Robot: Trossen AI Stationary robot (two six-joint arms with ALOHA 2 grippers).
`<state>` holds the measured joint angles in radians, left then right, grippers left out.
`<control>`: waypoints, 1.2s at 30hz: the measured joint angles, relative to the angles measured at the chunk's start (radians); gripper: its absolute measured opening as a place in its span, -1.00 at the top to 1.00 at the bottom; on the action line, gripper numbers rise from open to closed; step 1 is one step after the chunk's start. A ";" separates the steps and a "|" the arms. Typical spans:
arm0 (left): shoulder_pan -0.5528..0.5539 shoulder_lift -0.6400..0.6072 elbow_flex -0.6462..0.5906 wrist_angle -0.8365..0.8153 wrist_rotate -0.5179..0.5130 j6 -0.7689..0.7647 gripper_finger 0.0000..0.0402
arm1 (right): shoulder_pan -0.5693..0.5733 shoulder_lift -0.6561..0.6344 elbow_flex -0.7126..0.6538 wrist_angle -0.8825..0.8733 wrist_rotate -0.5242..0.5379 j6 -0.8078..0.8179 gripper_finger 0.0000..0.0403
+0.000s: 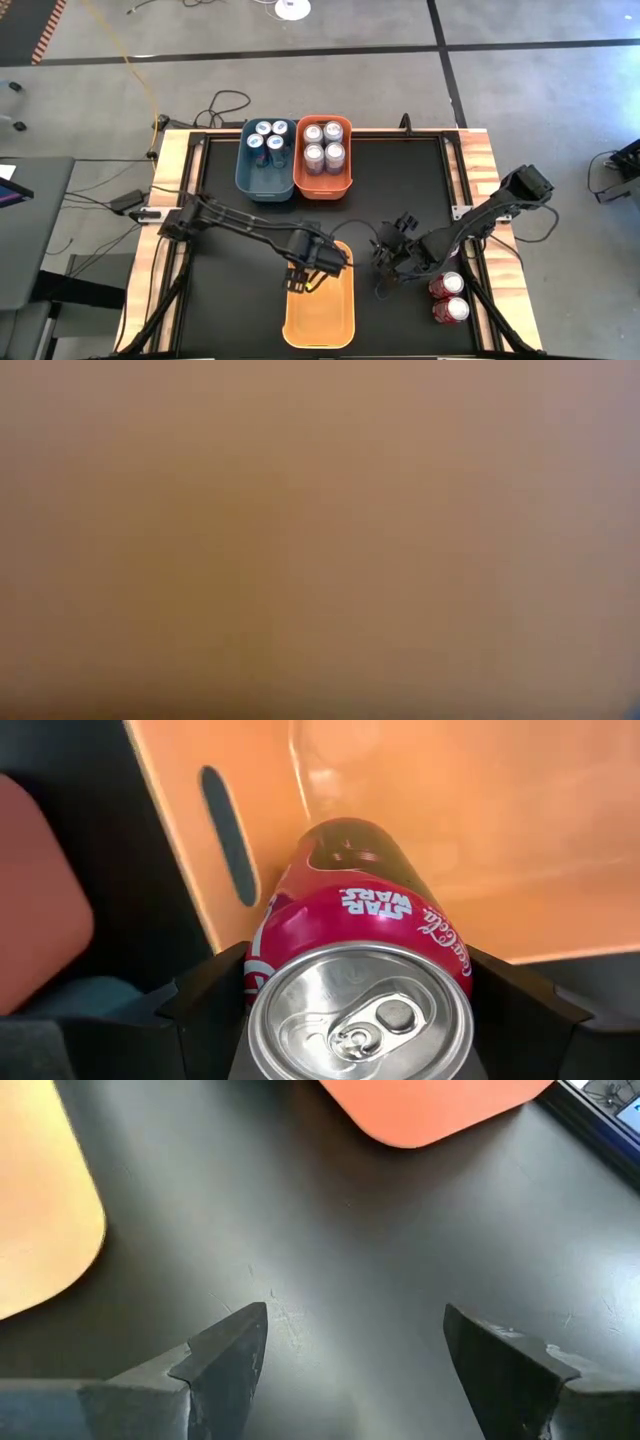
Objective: Sort soda cans
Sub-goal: Put the red soda can into the yellow bin
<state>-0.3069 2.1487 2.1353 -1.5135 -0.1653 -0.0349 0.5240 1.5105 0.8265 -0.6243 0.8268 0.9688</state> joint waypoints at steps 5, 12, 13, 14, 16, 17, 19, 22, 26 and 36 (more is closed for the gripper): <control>0.006 -0.003 -0.030 0.062 -0.048 0.003 -0.52 | -0.001 0.000 0.000 -0.002 0.000 0.000 -0.59; 0.032 0.000 -0.091 0.086 -0.079 -0.016 -0.59 | -0.001 0.000 0.000 -0.004 -0.007 0.000 -0.59; 0.034 0.000 -0.094 0.088 -0.076 -0.016 -0.60 | -0.001 0.000 0.000 -0.004 -0.014 -0.003 -0.59; 0.035 0.000 -0.097 0.092 -0.068 -0.018 -0.61 | -0.001 0.000 0.000 -0.004 -0.020 -0.005 -0.59; 0.038 -0.001 -0.105 0.105 -0.054 -0.024 -0.63 | -0.001 0.000 0.000 -0.004 -0.027 -0.005 -0.59; 0.038 -0.001 -0.108 0.114 -0.050 -0.024 -0.64 | -0.001 0.000 0.000 -0.004 -0.028 -0.005 -0.59; 0.038 0.000 -0.109 0.127 -0.049 -0.024 -0.65 | -0.001 0.000 0.000 -0.005 -0.033 -0.005 -0.59; 0.043 -0.002 -0.109 0.142 -0.051 -0.029 -0.69 | -0.001 0.000 0.000 -0.004 -0.038 -0.005 -0.59; 0.053 -0.003 -0.106 0.142 -0.053 -0.085 -0.75 | -0.001 0.000 0.000 -0.003 -0.045 -0.005 -0.59; 0.057 -0.073 -0.104 0.124 -0.049 -0.099 -0.83 | 0.000 -0.019 0.002 -0.008 -0.059 -0.031 -0.59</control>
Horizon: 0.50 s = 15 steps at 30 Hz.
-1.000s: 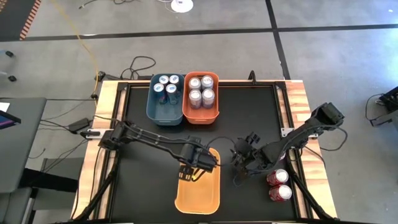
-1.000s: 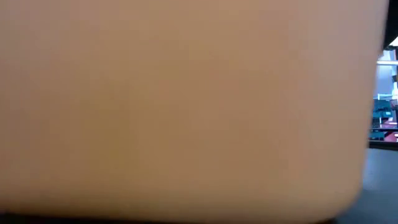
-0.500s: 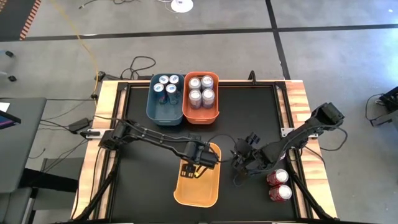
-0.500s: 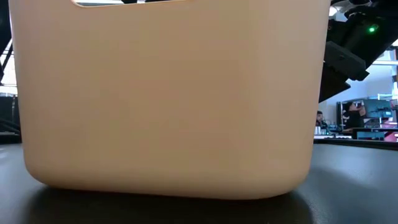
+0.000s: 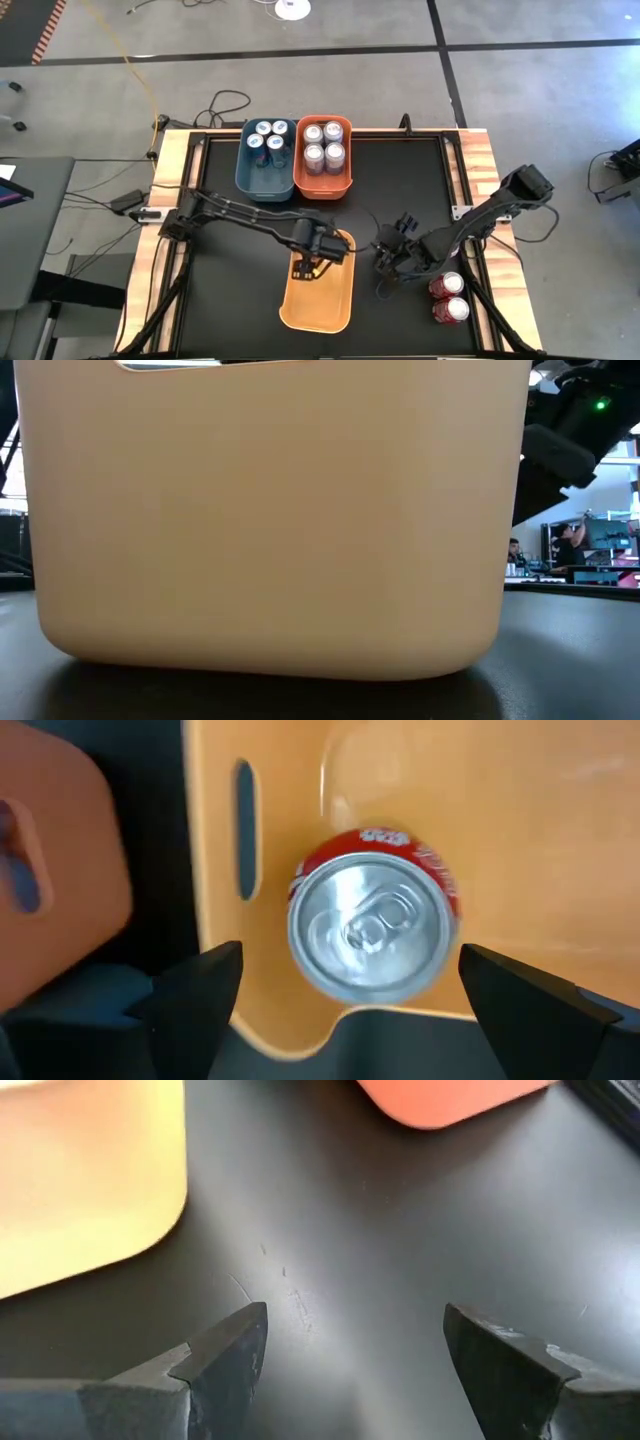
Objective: Sort soda cans
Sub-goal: Put the red soda can into the yellow bin
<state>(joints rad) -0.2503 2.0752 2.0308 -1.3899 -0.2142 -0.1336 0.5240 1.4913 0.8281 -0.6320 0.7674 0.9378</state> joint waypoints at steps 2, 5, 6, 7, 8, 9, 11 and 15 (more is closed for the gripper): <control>-0.002 -0.038 0.001 0.016 -0.015 -0.004 -0.83 | 0.000 -0.024 0.019 -0.035 -0.001 -0.001 -0.59; -0.010 -0.098 0.001 0.023 -0.100 -0.028 -0.83 | 0.000 -0.072 0.062 -0.134 -0.027 0.039 -0.59; -0.012 -0.120 0.001 0.021 -0.136 -0.038 -0.83 | 0.000 -0.088 0.076 -0.178 -0.040 0.061 -0.59; -0.015 -0.145 0.001 0.021 -0.170 -0.048 -0.83 | 0.000 -0.103 0.091 -0.227 -0.053 0.090 -0.59; -0.019 -0.170 -0.003 0.025 -0.200 -0.060 -0.83 | 0.000 -0.117 0.104 -0.282 -0.067 0.123 -0.59; -0.023 -0.193 -0.010 0.033 -0.220 -0.068 -0.83 | 0.000 -0.132 0.119 -0.343 -0.085 0.163 -0.59; -0.032 -0.243 -0.037 0.054 -0.239 -0.072 -0.83 | 0.000 -0.157 0.150 -0.470 -0.125 0.239 -0.59; -0.054 -0.341 -0.158 0.144 -0.260 -0.074 -0.83 | 0.000 -0.190 0.205 -0.715 -0.223 0.373 -0.59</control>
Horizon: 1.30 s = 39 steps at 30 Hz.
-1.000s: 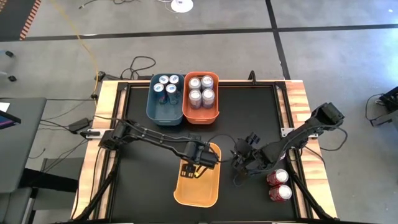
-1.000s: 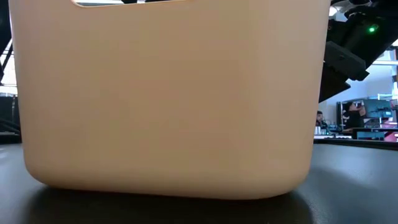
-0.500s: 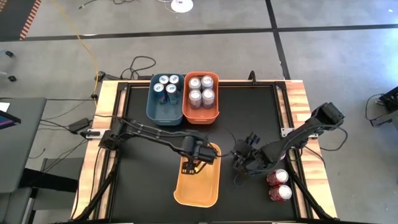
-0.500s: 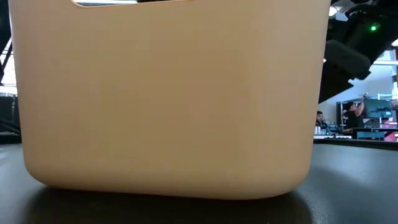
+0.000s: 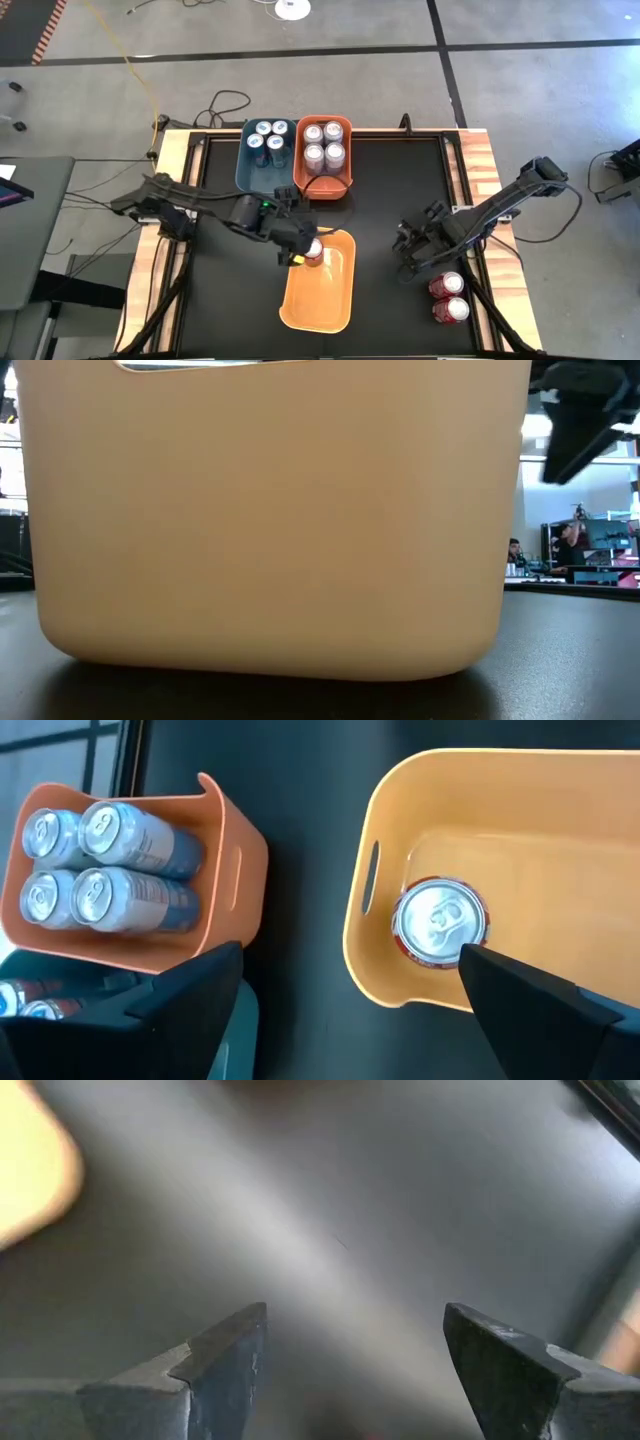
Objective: Sort soda cans
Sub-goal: Put the red soda can into the yellow bin
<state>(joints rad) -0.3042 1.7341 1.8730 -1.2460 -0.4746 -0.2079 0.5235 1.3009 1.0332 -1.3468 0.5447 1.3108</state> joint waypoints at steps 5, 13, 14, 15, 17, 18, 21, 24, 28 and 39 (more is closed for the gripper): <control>-0.007 -0.153 -0.255 0.174 -0.015 0.001 -0.83 | 0.007 -0.048 0.021 -0.141 -0.088 0.080 -0.59; -0.008 -0.397 -0.714 0.519 -0.002 -0.011 -0.83 | 0.038 -0.153 0.021 -0.188 -0.178 0.166 -0.59; -0.008 -0.423 -0.759 0.559 -0.001 -0.017 -0.83 | 0.046 -0.165 0.021 -0.201 -0.194 0.189 -0.59; -0.008 -0.447 -0.801 0.593 -0.001 -0.024 -0.83 | 0.055 -0.178 0.021 -0.213 -0.208 0.216 -0.59; -0.008 -0.491 -0.873 0.662 -0.001 -0.036 -0.83 | 0.077 -0.200 0.021 -0.225 -0.224 0.271 -0.59; -0.008 -0.511 -0.907 0.695 -0.001 -0.042 -0.83 | 0.089 -0.210 0.021 -0.225 -0.231 0.296 -0.59; -0.010 -0.552 -0.992 0.772 -0.001 -0.065 -0.83 | 0.130 -0.231 0.021 -0.224 -0.271 0.363 -0.59; -0.023 -0.582 -1.067 0.845 0.000 -0.066 -0.83 | 0.163 -0.233 0.021 -0.224 -0.317 0.425 -0.59; -0.048 -0.601 -1.156 0.973 0.000 -0.049 -0.83 | 0.205 -0.224 0.021 -0.225 -0.360 0.517 -0.59; -0.101 -0.612 -1.210 1.015 -0.001 -0.058 -0.83 | 0.279 -0.151 0.021 -0.214 -0.381 0.647 -0.59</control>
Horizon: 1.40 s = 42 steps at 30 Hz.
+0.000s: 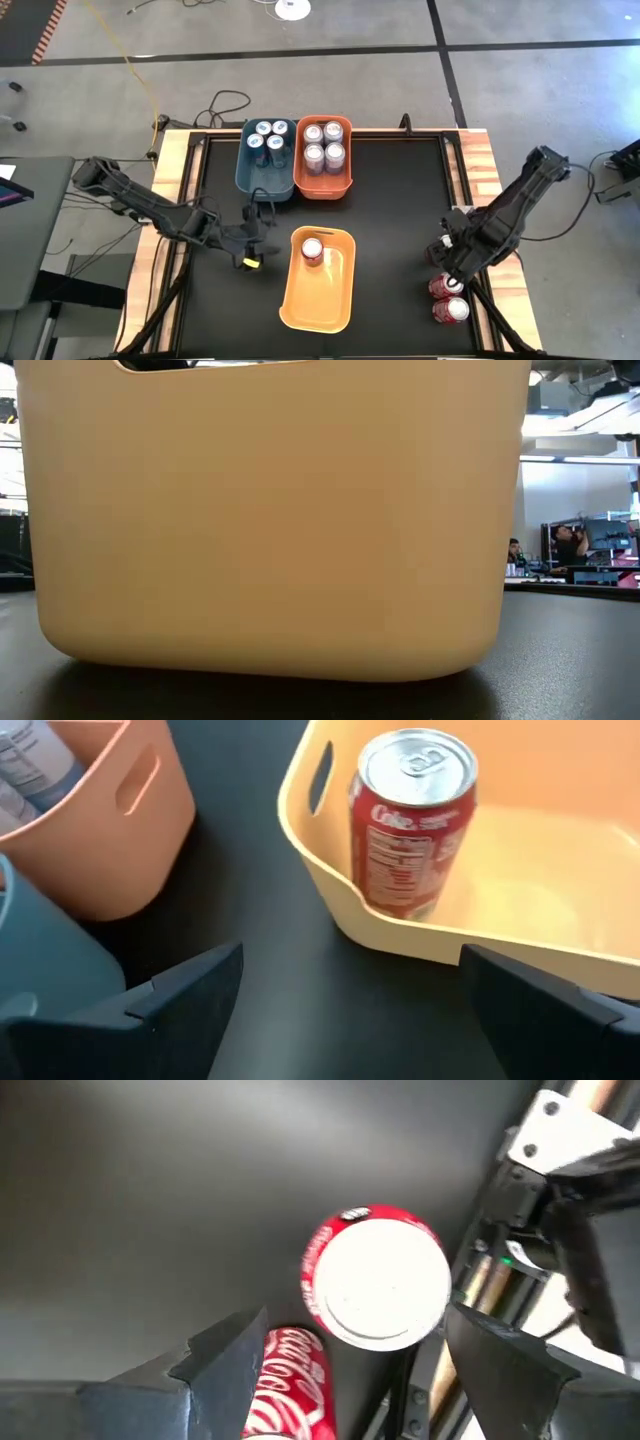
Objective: Sort soda cans
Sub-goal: Put the red soda can into the yellow bin
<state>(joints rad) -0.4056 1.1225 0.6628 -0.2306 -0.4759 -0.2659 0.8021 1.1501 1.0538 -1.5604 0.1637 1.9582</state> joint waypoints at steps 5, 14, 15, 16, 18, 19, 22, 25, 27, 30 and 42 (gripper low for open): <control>-0.025 0.000 0.000 0.009 -0.003 0.007 -0.83 | 0.003 0.003 0.000 -0.008 -0.006 0.005 -0.59; -0.070 -0.028 0.000 0.004 -0.086 0.001 -0.83 | -0.001 -0.027 -0.103 0.054 -0.046 -0.007 -0.87; -0.074 -0.039 0.000 0.002 -0.087 0.003 -0.83 | -0.003 -0.034 -0.113 0.059 -0.053 0.004 -0.92; -0.077 -0.052 0.000 0.001 -0.087 0.003 -0.83 | -0.005 -0.041 -0.122 0.068 -0.059 0.006 -0.95; -0.079 -0.083 0.001 0.002 -0.087 0.008 -0.83 | -0.006 -0.062 -0.143 0.103 -0.059 0.006 -0.95; -0.079 -0.100 0.001 0.002 -0.087 0.014 -0.83 | -0.006 -0.072 -0.153 0.120 -0.059 0.006 -0.93; -0.079 -0.153 0.001 0.002 -0.088 0.034 -0.83 | -0.013 -0.085 -0.185 0.151 -0.058 0.005 -0.92; -0.069 -0.215 0.010 0.001 -0.098 0.055 -0.83 | -0.030 -0.085 -0.220 0.164 -0.057 0.001 -0.91; -0.060 -0.253 0.030 0.003 -0.134 0.047 -0.83 | -0.044 -0.084 -0.233 0.166 -0.054 -0.003 -0.88; -0.057 -0.304 0.057 0.008 -0.182 0.065 -0.83 | -0.074 -0.083 -0.242 0.169 -0.038 -0.034 -0.78; -0.057 -0.384 0.082 0.017 -0.280 0.132 -0.83 | -0.194 -0.076 -0.194 0.193 -0.019 -0.109 -0.31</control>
<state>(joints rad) -0.4622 0.7388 0.7452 -0.2138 -0.7563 -0.1334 0.6078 1.0742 0.8593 -1.3670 0.1450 1.8494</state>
